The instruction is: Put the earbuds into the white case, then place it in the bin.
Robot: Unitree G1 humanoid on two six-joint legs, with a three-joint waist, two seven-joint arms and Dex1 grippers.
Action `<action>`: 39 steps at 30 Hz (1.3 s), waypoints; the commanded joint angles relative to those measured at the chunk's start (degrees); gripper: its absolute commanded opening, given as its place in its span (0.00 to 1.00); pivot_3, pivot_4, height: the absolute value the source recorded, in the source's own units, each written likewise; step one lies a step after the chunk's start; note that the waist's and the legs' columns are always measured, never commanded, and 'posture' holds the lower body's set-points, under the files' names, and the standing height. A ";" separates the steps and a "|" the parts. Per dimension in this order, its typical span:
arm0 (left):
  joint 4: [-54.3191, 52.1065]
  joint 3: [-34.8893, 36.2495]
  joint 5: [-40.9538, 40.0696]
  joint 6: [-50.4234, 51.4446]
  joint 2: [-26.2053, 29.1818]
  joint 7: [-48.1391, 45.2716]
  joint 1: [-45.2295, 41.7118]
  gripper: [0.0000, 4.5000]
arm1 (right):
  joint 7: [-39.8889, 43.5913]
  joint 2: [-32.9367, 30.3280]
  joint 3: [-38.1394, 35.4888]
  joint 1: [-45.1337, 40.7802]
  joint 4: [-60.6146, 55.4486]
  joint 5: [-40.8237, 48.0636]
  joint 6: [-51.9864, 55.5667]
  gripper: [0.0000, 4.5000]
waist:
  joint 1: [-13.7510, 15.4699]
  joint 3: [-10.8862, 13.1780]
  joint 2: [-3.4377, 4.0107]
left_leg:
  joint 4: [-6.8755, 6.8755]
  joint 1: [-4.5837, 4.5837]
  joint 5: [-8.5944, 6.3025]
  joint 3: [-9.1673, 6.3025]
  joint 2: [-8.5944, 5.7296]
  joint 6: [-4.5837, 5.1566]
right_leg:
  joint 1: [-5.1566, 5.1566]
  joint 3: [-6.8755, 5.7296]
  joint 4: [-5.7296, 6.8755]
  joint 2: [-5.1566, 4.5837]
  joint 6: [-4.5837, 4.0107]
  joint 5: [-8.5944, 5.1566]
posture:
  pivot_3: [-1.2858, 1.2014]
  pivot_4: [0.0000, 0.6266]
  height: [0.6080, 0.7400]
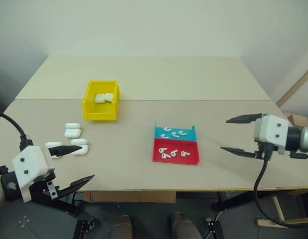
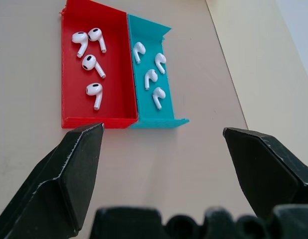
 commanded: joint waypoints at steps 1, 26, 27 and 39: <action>-1.39 1.63 -1.79 0.93 -0.29 1.51 -0.70 1.00 | 0.24 -0.69 -1.27 -0.91 -0.62 0.05 -1.34 0.99 | -0.01 0.00 0.00 | 0.00 0.00 0.00 0.00 0.00 0.00 | 0.00 0.00 0.00 0.00 0.00 0.00 | 0.52 0.24 1.00; -12.98 8.19 -2.08 13.44 -4.39 17.59 2.56 1.00 | 1.89 -1.81 1.52 -3.45 -3.52 0.58 2.63 0.99 | 0.12 0.00 -0.03 | 0.02 0.01 0.00 -0.03 0.00 0.00 | 0.04 -0.01 0.01 0.00 0.00 0.00 | 0.52 0.24 1.00; -12.64 8.77 -2.26 18.75 -2.20 19.10 2.52 1.00 | 1.94 -1.67 1.78 -3.32 -3.77 0.58 2.73 0.99 | 0.11 0.00 -0.03 | 0.02 0.01 0.00 -0.03 -0.01 0.00 | 0.03 -0.01 0.00 -0.01 0.00 0.00 | 0.52 0.24 1.00; 5.42 -3.10 -3.79 68.19 15.56 35.01 -24.05 1.00 | 2.00 -0.67 5.13 -4.18 -3.77 -0.26 2.60 0.99 | -0.25 0.04 -0.07 | -0.01 0.08 0.00 -0.08 -0.03 0.00 | -0.01 -0.02 0.15 0.02 0.17 -0.12 | 0.52 0.24 1.00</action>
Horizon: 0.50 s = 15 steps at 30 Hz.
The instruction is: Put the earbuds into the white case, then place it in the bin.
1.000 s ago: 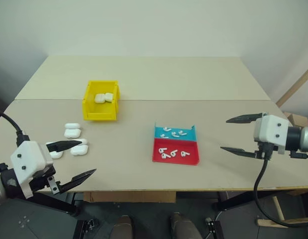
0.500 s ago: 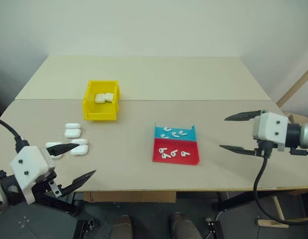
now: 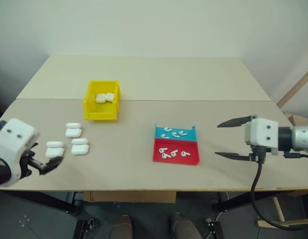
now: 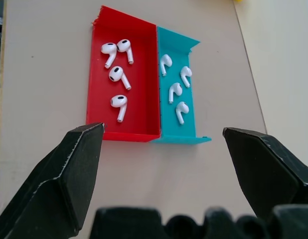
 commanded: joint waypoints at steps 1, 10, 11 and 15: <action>7.16 -3.38 0.42 3.29 2.20 4.11 -4.26 1.00 | -0.25 -0.01 -0.32 -1.06 -0.97 0.07 -0.01 0.99 | -0.19 0.00 0.00 | -0.04 -0.03 0.00 0.00 0.00 0.00 | -0.06 0.01 0.02 0.00 -0.18 0.11 | 0.52 0.24 1.00; 24.03 -11.49 -4.15 3.29 4.52 9.48 -12.60 1.00 | -0.42 -0.22 -0.15 -0.84 -1.08 -0.67 0.32 0.99 | 0.07 0.02 -0.02 | -0.08 -0.05 0.00 -0.01 -0.04 -0.01 | -0.13 -0.01 0.13 -0.05 -0.22 0.11 | 0.52 0.24 1.00; 25.37 -13.06 -3.72 3.29 4.37 10.15 -13.94 1.00 | -0.46 -0.32 -0.32 -0.40 -1.32 -0.67 0.49 0.99 | 0.14 0.02 -0.02 | -0.09 -0.06 0.00 -0.02 -0.03 -0.01 | -0.13 -0.01 0.13 -0.04 -0.22 0.11 | 0.52 0.24 1.00; 28.26 -17.88 -1.75 3.29 3.99 10.44 -18.03 1.00 | -0.67 -0.53 -0.68 0.58 -1.87 -0.82 0.76 0.99 | 0.19 0.02 -0.03 | -0.08 -0.09 0.00 -0.02 -0.06 -0.01 | -0.13 -0.02 0.12 -0.05 -0.22 0.11 | 0.52 0.24 1.00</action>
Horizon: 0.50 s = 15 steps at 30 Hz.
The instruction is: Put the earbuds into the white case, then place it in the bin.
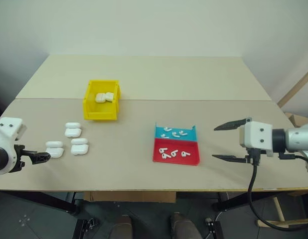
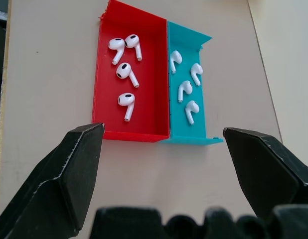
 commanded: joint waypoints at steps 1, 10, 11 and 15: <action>1.31 -3.09 1.92 0.20 0.82 0.33 -3.16 1.00 | -0.52 -0.75 -1.81 0.17 -1.63 0.15 0.62 0.99 | -0.03 0.01 -0.01 | 0.00 -0.04 0.00 0.00 -0.01 0.00 | -0.02 0.00 0.00 0.00 0.00 0.00 | 0.52 0.24 1.00; 11.32 -15.34 6.74 -1.99 -0.36 -2.04 -11.90 1.00 | -0.95 -1.33 -3.12 1.73 -3.46 0.32 2.21 0.99 | -0.12 0.01 -0.02 | 0.02 -0.08 0.00 -0.01 -0.02 0.00 | -0.06 -0.01 0.01 0.01 0.01 0.00 | 0.52 0.24 1.00; 12.29 -16.18 7.24 -2.13 -0.55 -2.33 -12.76 1.00 | -0.95 -1.40 -3.44 2.18 -3.73 0.36 2.31 0.99 | -0.10 0.01 -0.02 | 0.02 -0.09 0.00 -0.02 -0.02 0.00 | -0.07 -0.01 0.02 0.01 0.01 0.00 | 0.52 0.24 1.00; 14.87 -19.46 9.08 -3.36 -1.21 -3.61 -15.45 1.00 | -1.09 -1.42 -4.50 3.55 -4.60 0.59 2.78 0.99 | -0.03 0.01 -0.02 | 0.04 -0.15 0.00 -0.03 -0.03 0.00 | -0.10 -0.02 0.02 0.00 0.01 0.00 | 0.52 0.24 1.00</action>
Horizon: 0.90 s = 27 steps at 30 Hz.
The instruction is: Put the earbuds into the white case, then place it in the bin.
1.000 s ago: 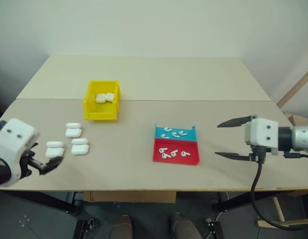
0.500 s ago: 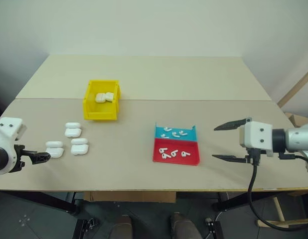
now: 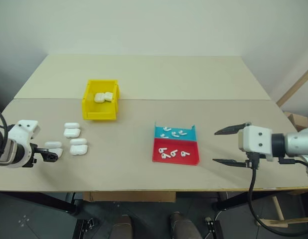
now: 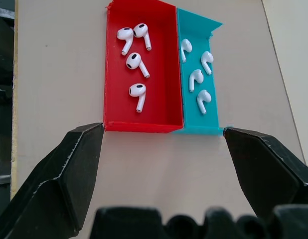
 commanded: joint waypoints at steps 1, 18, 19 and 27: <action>2.09 -1.82 2.45 -2.26 -0.13 -1.19 -2.82 1.00 | -0.38 -0.97 -2.71 0.41 -2.13 0.74 0.60 0.99 | 0.02 0.00 0.00 | 0.00 0.00 0.00 0.00 0.00 0.00 | 0.00 0.00 0.00 0.00 0.00 0.00 | 0.52 0.24 1.00; 10.34 -11.86 8.46 -6.72 -1.57 -7.95 -9.85 1.00 | -1.28 -0.87 -2.17 0.79 -1.99 0.01 0.72 0.99 | -0.02 0.00 -0.01 | 0.05 -0.06 0.00 -0.04 -0.02 0.00 | 0.00 -0.02 0.02 0.01 0.02 0.00 | 0.52 0.24 1.00; 9.86 -12.26 8.61 -6.86 -1.44 -8.28 -9.51 1.00 | -1.32 -0.92 -2.25 0.89 -2.01 -0.02 0.71 0.99 | -0.01 0.00 -0.01 | 0.06 -0.06 0.00 -0.04 -0.02 0.00 | 0.00 -0.03 0.01 0.00 0.02 0.00 | 0.52 0.24 1.00; 13.18 -13.21 11.02 -8.89 -2.79 -9.33 -9.92 1.00 | -2.16 -0.81 -2.06 1.40 -2.65 -0.14 0.92 0.99 | 0.02 0.00 -0.01 | 0.07 -0.04 0.00 -0.04 -0.02 0.00 | 0.01 -0.03 0.03 0.00 0.02 0.00 | 0.52 0.24 1.00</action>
